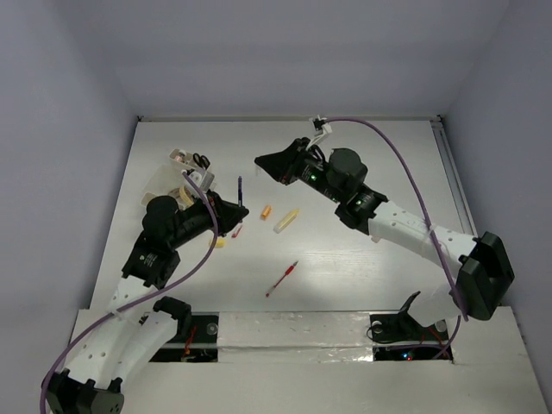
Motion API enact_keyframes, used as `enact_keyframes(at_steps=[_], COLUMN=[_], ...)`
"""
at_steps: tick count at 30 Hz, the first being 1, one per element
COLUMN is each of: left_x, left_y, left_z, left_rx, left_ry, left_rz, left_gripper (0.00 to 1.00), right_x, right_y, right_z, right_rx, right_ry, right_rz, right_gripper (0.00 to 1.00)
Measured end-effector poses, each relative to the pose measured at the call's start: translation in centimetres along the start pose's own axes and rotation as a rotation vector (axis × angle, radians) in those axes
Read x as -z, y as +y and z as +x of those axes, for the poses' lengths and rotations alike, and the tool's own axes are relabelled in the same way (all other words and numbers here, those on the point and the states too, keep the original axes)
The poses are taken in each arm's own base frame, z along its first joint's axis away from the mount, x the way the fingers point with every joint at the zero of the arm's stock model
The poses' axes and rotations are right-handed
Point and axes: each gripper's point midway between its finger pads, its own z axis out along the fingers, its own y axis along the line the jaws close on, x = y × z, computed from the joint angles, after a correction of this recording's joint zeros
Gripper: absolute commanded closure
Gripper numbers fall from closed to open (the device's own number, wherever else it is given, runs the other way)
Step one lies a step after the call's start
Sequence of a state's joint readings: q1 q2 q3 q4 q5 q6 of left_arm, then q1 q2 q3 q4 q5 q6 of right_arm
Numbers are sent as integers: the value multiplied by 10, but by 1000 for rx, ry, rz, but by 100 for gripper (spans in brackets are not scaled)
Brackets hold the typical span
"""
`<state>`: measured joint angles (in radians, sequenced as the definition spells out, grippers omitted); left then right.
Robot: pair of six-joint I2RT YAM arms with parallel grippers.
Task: Sort the stationery into containers
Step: Close the pen cap on the pen.
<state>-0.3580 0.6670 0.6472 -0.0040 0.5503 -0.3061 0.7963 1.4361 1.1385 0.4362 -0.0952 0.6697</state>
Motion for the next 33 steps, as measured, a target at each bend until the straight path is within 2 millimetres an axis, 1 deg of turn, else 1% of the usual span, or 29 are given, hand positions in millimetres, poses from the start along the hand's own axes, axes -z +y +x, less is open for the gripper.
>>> enact_keyframes(at_steps=[3, 7, 10, 13, 22, 28, 33], left_x=[-1, -2, -3, -3, -2, -2, -2], left_y=[1, 1, 0, -1, -1, -1, -1], left_z=[1, 3, 4, 5, 5, 5, 5], left_rx=[1, 4, 7, 8, 7, 7, 6], left_ry=[6, 14, 21, 23, 23, 23, 22], left_rz=[-2, 4, 11, 16, 19, 18, 17], left_gripper=[100, 100, 100, 100, 100, 100, 100], right_x=[-3, -7, -10, -14, -23, -28, -28], right_y=[9, 22, 30, 34, 41, 36, 35], right_z=[3, -3, -5, -3, 5, 11, 11], right_rx=[-13, -17, -18, -18, -12, -6, 1], right_ry=[0, -28, -40, -39, -31, -19, -19], right_rz=[-29, -67, -88, -97, -111, -103, -101], right_gripper=[100, 100, 100, 100, 100, 100, 100])
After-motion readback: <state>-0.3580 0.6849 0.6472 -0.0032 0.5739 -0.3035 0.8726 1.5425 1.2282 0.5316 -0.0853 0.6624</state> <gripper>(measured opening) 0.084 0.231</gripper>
